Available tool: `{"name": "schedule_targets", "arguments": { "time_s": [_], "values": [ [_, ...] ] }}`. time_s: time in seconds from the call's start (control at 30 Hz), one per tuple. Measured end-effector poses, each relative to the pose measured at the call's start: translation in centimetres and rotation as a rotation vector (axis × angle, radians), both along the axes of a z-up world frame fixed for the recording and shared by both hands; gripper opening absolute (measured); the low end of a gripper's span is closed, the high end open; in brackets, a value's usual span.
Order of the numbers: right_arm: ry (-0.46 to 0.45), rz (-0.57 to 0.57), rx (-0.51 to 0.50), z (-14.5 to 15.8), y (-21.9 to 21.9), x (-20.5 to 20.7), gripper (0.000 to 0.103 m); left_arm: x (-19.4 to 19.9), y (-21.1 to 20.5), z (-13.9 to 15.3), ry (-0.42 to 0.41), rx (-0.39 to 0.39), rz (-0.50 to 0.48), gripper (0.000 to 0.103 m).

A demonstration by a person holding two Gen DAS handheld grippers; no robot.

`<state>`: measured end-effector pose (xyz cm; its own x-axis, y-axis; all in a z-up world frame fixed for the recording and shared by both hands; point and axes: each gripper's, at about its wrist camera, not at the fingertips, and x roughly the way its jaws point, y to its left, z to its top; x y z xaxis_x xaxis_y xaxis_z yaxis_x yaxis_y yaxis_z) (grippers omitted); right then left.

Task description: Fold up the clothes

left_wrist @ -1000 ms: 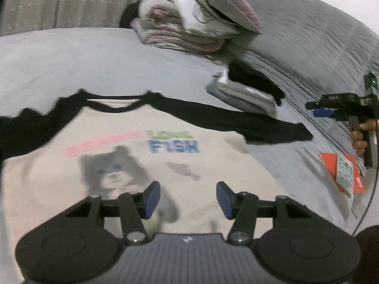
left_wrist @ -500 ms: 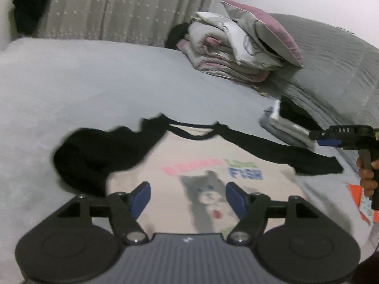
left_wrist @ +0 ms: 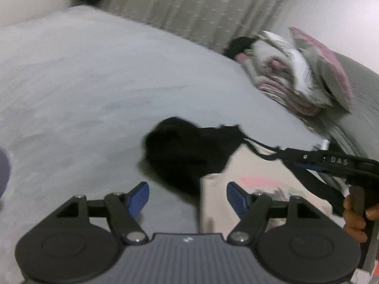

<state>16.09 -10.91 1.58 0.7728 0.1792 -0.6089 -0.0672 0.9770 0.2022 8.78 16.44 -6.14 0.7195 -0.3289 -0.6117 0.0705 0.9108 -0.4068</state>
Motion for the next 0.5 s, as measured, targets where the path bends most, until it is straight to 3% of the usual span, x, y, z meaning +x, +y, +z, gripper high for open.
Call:
{"name": "schedule_targets", "arguments": {
  "time_s": [0.3, 0.5],
  "values": [
    [-0.007, 0.213, 0.025, -1.6, 7.3, 2.6, 0.05, 0.1, 2.7, -1.3, 0.031, -0.057, 0.1, 0.072],
    [-0.024, 0.338, 0.008, -2.1, 10.5, 3.7, 0.05, 1.0, 3.0, -2.0, 0.049, -0.082, 0.11, 0.064]
  ]
}}
